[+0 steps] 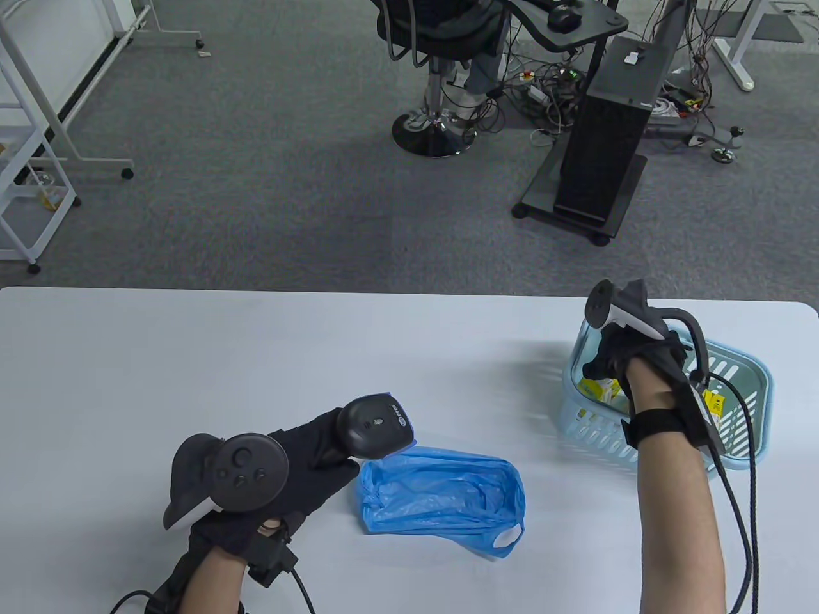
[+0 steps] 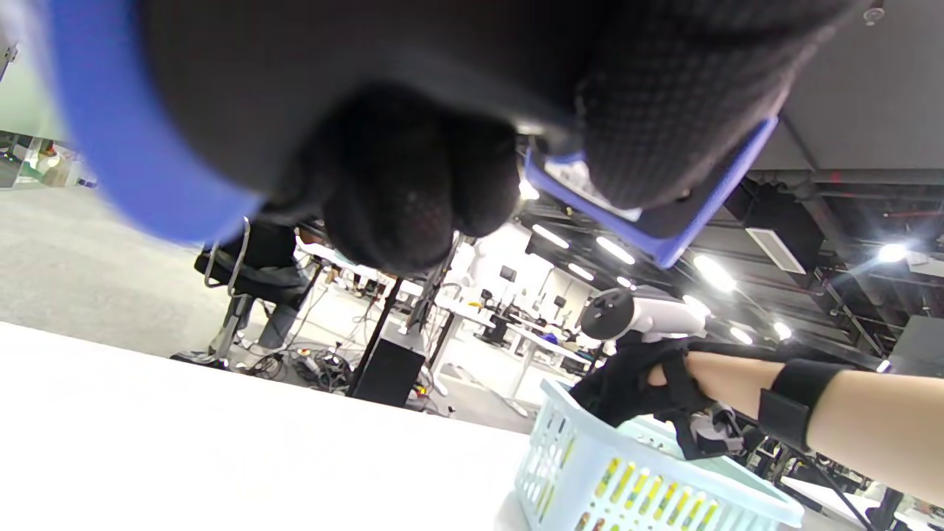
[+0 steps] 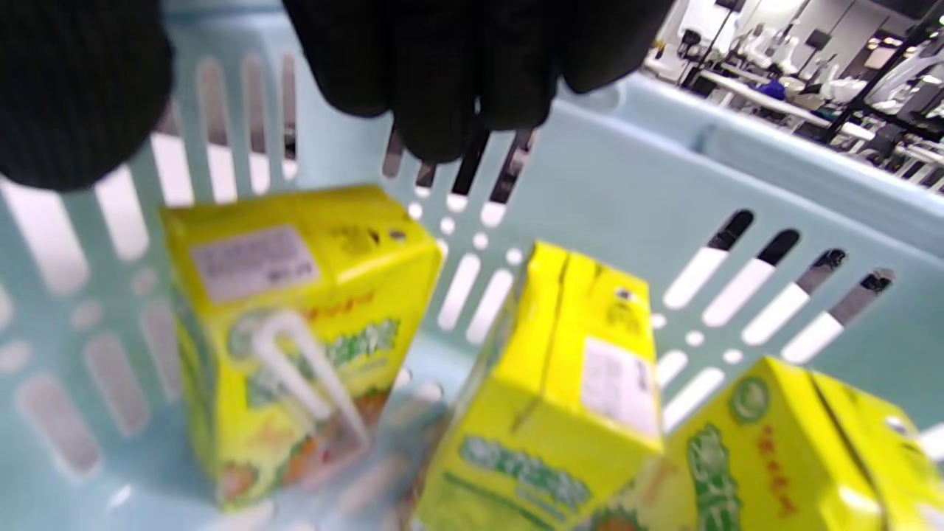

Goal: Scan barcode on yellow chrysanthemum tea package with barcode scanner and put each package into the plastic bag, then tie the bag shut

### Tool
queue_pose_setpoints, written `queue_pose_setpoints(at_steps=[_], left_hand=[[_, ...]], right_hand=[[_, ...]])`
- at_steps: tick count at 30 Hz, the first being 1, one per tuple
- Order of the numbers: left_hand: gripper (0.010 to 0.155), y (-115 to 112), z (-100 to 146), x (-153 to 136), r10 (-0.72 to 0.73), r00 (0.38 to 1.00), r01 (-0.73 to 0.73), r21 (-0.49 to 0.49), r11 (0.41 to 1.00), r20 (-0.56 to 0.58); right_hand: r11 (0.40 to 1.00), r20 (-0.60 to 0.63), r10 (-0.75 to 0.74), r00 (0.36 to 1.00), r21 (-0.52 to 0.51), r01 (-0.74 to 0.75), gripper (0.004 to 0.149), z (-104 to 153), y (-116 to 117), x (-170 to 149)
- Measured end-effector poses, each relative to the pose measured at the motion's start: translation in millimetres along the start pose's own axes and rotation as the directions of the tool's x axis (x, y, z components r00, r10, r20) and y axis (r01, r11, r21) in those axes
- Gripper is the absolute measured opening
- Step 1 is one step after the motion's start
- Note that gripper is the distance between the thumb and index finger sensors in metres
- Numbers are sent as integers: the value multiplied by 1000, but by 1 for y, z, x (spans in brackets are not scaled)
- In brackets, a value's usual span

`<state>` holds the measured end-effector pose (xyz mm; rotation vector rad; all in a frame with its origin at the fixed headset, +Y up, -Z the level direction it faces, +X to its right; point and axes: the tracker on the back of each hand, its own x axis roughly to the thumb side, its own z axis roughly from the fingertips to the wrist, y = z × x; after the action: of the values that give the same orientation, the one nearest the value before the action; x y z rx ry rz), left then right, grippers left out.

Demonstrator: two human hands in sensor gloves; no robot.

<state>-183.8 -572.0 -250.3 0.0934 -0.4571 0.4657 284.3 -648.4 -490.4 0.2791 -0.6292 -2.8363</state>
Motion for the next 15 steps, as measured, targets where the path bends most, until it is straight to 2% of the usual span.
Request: queue_pose_setpoints(at_steps=[5,9,15], left_hand=[[59,0,0,0,-4,1000,4,6,1000,-7],[59,1,1,1,-13,1000,13,10,1000,-4],[59,2,2,1,-14,1000,14,14,1000,-9]], right_hand=[[992,11,69,998,104,-70,100,-9,9,9],[987,14,72,997,143,-73,101,-13,11,9],[965,0,102,995,242,-98,95,-22,18,9]])
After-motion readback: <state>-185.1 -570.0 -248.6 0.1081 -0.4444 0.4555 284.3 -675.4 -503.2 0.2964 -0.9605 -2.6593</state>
